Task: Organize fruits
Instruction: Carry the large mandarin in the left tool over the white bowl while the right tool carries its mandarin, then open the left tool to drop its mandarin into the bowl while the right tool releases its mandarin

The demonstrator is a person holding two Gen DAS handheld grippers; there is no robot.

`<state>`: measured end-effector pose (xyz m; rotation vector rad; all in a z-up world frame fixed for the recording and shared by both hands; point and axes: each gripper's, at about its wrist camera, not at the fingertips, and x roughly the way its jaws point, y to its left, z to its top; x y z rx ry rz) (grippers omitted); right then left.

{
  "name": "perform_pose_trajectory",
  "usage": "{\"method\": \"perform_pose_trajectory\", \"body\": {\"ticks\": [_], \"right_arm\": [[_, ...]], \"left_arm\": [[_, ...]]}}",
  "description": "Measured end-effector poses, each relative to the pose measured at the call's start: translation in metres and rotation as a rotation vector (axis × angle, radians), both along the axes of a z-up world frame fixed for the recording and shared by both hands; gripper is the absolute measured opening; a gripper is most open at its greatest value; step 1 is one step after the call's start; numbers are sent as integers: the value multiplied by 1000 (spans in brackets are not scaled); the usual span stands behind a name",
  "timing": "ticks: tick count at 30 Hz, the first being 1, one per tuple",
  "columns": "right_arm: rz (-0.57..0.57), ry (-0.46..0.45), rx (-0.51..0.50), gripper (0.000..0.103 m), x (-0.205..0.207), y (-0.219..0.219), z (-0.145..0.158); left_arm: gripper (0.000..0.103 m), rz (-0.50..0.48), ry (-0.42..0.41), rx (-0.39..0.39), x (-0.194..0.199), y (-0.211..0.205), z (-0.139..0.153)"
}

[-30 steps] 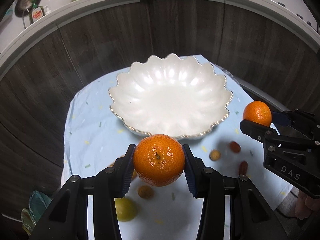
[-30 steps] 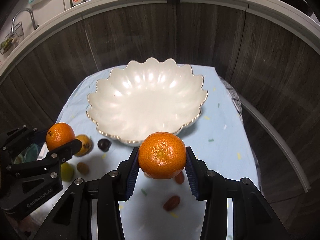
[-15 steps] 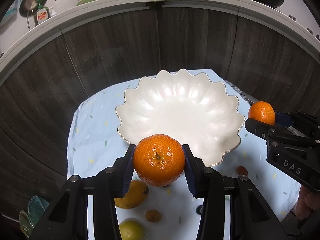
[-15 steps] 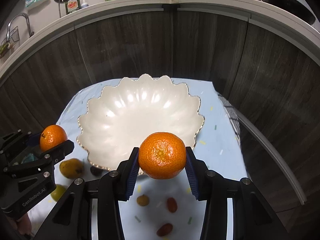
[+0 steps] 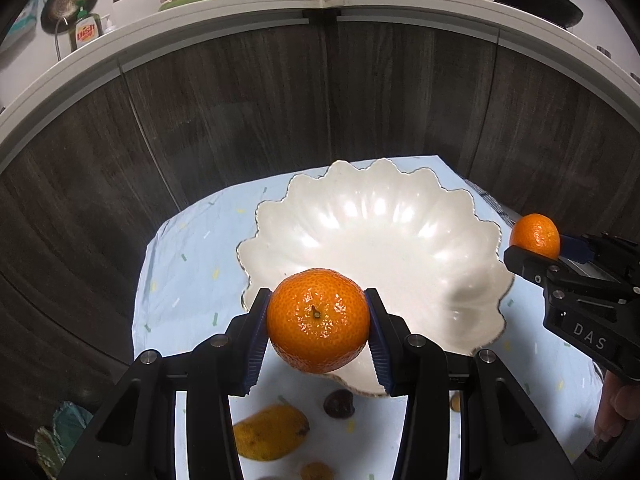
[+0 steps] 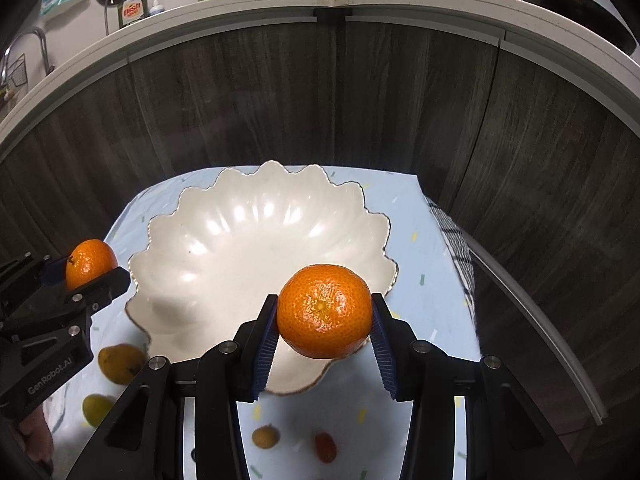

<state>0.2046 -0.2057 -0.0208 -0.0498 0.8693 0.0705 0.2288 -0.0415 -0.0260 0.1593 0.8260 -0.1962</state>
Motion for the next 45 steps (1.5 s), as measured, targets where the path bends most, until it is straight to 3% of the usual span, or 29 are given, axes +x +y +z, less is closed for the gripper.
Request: {"method": "perform_pose_trajectory", "body": {"ticks": [13, 22, 41, 42, 44, 45], "right_arm": [[-12, 21, -15, 45, 25, -2, -11], [-24, 59, -12, 45, 38, -3, -25], [-26, 111, -19, 46, 46, -4, -43], [-29, 112, -22, 50, 46, -4, -44], [-39, 92, -33, 66, 44, -3, -41], [-42, 81, -40, 71, 43, -3, -39]], "left_arm": [[44, 10, -3, 4, 27, 2, -12], [45, 16, 44, -30, 39, 2, -29], [47, -5, 123, -4, 46, -2, -50], [49, -1, 123, -3, 46, -1, -49], [68, 11, 101, 0, 45, 1, -47], [69, 15, 89, 1, 44, 2, -45]]}}
